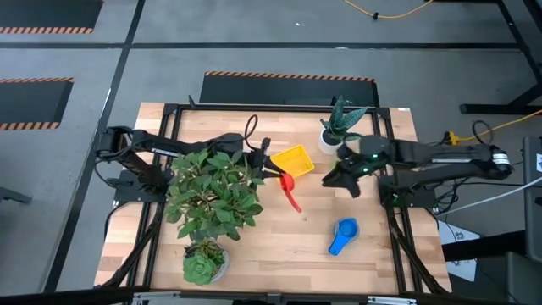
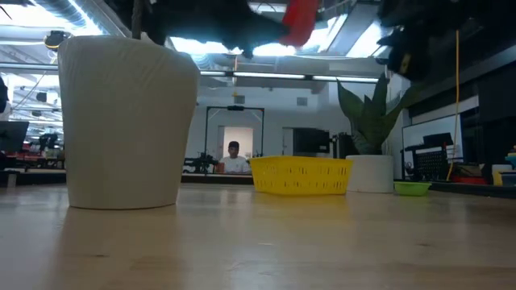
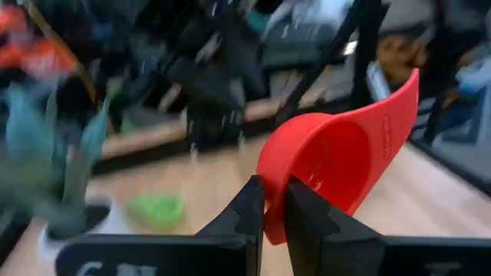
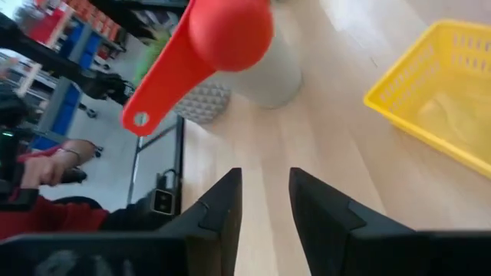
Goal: Nest measuring cups in basket
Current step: Stack the red measuring cup on top of the blue measuring cup
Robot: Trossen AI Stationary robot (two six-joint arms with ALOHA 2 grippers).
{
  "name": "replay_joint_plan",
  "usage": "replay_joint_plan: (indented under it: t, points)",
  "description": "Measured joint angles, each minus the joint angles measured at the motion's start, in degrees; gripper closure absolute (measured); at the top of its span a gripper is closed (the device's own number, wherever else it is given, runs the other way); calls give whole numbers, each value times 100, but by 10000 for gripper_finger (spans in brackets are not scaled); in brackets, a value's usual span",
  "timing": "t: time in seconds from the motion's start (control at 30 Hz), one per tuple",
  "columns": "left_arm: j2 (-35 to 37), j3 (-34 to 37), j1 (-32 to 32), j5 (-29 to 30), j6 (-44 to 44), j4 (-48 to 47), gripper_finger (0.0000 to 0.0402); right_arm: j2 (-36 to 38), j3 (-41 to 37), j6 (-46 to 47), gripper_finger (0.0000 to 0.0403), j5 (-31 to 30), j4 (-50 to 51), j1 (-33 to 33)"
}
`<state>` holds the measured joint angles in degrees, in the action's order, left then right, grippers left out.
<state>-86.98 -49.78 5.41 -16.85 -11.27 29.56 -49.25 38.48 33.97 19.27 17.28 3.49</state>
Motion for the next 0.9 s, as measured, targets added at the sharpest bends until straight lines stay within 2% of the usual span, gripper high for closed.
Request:
replay_joint_plan:
  t: [0.13,0.4,0.7,0.9]
  points:
    - [-353,-290,-58,-89,-29,343,371,536,0,2,289,-9,112,2]
    - [-1467,-1861,-179,-854,-548,179,373,1174,0,0,289,-12,142,4]
    - [-2752,-3583,-182,-1601,-588,-504,372,1341,0,-5,289,-13,250,4]
    - [-3379,-4040,-184,-1629,-578,-968,365,1344,0,18,289,26,689,4]
